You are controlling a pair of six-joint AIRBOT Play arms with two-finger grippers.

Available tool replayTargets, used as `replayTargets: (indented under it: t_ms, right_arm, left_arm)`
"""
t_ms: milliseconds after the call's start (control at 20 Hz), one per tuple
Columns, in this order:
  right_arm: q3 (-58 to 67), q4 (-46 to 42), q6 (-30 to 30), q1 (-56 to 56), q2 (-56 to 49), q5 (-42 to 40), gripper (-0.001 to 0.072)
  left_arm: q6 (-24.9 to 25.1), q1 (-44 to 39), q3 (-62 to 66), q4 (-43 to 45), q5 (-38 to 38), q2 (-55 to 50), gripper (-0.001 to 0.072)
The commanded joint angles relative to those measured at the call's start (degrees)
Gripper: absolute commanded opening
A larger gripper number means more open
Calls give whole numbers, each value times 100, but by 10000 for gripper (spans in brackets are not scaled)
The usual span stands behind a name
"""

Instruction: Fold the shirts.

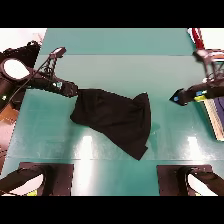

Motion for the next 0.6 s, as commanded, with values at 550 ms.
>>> replayTargets:
  t_ms: [550]
  right_arm:
    - [1058,1816,-155,-140,-3585,-1152,500]
  left_arm:
    - [0,4,160,70,59,28,24]
